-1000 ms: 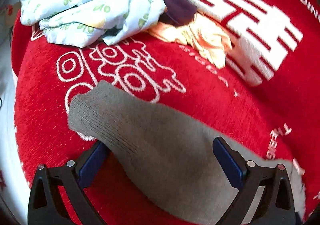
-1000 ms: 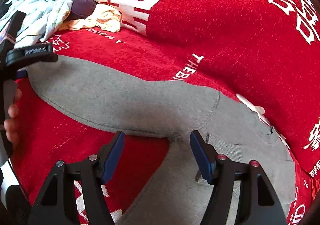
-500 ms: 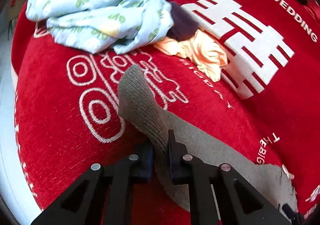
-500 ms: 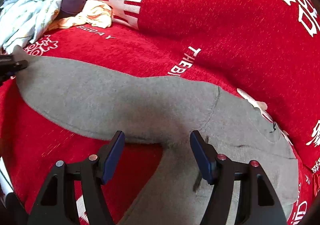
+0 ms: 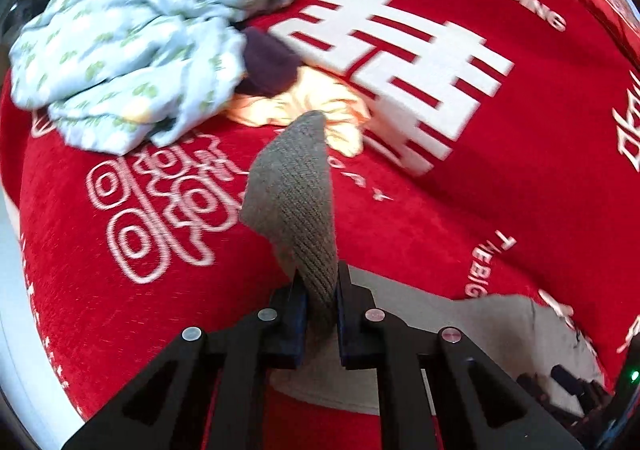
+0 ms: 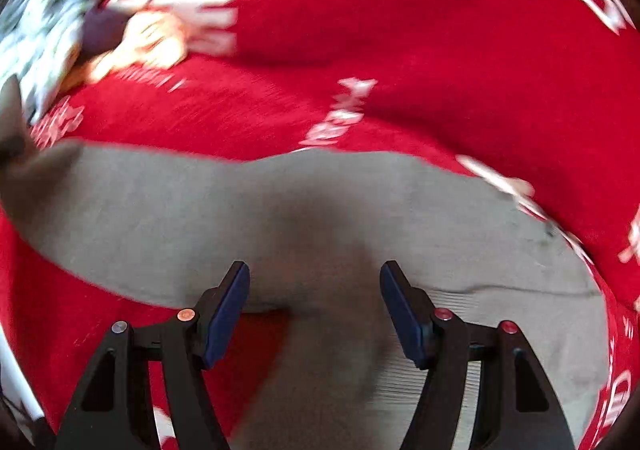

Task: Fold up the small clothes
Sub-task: 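Lift the sleeve with the left gripper and fold it across the back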

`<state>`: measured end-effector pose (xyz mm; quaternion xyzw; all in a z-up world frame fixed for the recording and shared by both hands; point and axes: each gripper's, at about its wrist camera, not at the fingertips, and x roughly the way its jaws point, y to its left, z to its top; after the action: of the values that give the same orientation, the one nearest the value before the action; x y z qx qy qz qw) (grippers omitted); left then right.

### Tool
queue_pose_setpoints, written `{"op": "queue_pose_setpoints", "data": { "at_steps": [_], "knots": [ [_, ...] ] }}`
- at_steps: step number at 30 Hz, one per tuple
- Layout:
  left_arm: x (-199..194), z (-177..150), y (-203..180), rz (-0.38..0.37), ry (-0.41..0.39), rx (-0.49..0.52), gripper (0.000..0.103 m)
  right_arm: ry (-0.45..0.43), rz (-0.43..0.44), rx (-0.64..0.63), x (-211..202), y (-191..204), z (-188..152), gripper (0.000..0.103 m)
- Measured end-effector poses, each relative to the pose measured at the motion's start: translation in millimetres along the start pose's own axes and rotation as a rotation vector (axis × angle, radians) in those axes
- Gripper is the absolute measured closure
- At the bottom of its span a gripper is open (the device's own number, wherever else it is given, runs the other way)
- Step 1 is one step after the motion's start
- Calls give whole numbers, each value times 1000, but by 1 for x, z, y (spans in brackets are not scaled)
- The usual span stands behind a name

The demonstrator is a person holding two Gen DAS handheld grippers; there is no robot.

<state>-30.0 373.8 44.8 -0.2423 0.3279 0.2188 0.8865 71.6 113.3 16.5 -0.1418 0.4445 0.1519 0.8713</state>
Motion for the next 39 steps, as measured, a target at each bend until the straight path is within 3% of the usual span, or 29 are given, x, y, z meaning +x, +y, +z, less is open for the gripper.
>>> {"op": "queue_pose_setpoints", "data": {
  "at_steps": [8, 26, 39],
  "knots": [
    [6, -11, -80, -18, 79, 105, 91, 24, -36, 134, -16, -87, -16, 32],
    [-18, -82, -288, -109, 144, 394, 91, 19, -64, 252, -37, -196, -72, 32],
    [-35, -129, -375, -136, 169, 521, 91, 16, -60, 319, -43, -261, -100, 32]
  ]
}}
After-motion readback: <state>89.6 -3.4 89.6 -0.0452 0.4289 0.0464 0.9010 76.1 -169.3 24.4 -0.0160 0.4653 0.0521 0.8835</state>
